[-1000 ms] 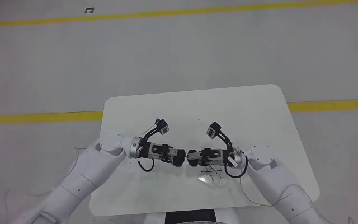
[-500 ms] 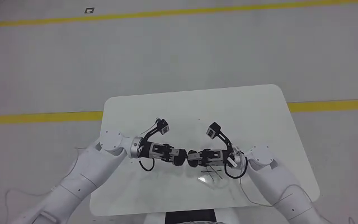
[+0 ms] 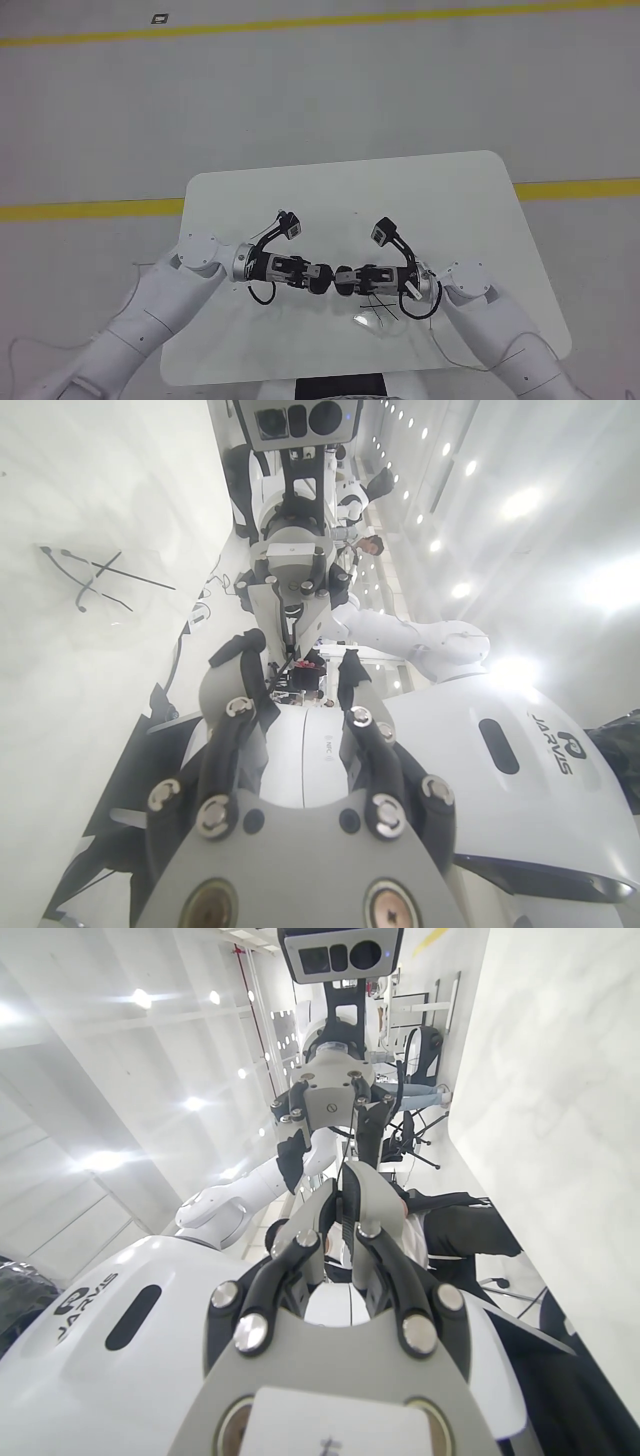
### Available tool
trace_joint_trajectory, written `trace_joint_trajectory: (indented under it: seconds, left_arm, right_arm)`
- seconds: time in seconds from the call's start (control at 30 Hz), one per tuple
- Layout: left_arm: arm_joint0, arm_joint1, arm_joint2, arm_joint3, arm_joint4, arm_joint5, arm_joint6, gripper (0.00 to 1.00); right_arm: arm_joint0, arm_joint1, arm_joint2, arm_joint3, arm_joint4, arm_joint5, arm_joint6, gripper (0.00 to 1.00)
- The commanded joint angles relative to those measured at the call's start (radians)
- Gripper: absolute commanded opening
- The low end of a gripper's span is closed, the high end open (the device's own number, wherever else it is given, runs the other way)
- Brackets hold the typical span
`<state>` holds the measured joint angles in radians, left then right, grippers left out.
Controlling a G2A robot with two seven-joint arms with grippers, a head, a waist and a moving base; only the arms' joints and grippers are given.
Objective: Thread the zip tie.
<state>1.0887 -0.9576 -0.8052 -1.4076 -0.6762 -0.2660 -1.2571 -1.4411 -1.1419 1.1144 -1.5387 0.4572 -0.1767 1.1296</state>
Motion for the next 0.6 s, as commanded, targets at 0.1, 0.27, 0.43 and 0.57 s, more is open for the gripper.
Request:
trace_joint_trajectory:
  seconds: [0.1,0.27,0.43,0.57]
  left_arm:
    - [-0.001,-0.001,0.002,0.003,0.002,0.002,-0.002,0.28]
    - [-0.002,-0.003,0.004,0.009,0.000,0.000,-0.001,0.21]
    - [-0.002,-0.004,0.003,0.013,0.000,-0.001,0.000,0.17]
    - [-0.001,-0.004,0.004,0.013,0.002,0.001,-0.001,0.16]
  right_arm:
    - [0.003,0.002,-0.007,0.004,-0.001,-0.003,-0.002,0.00]
    - [0.005,0.003,-0.012,0.008,-0.002,-0.009,-0.007,0.00]
    - [0.004,0.006,-0.016,0.008,-0.005,-0.010,-0.014,0.00]
    - [0.003,0.008,-0.016,0.007,-0.005,-0.011,-0.018,0.00]
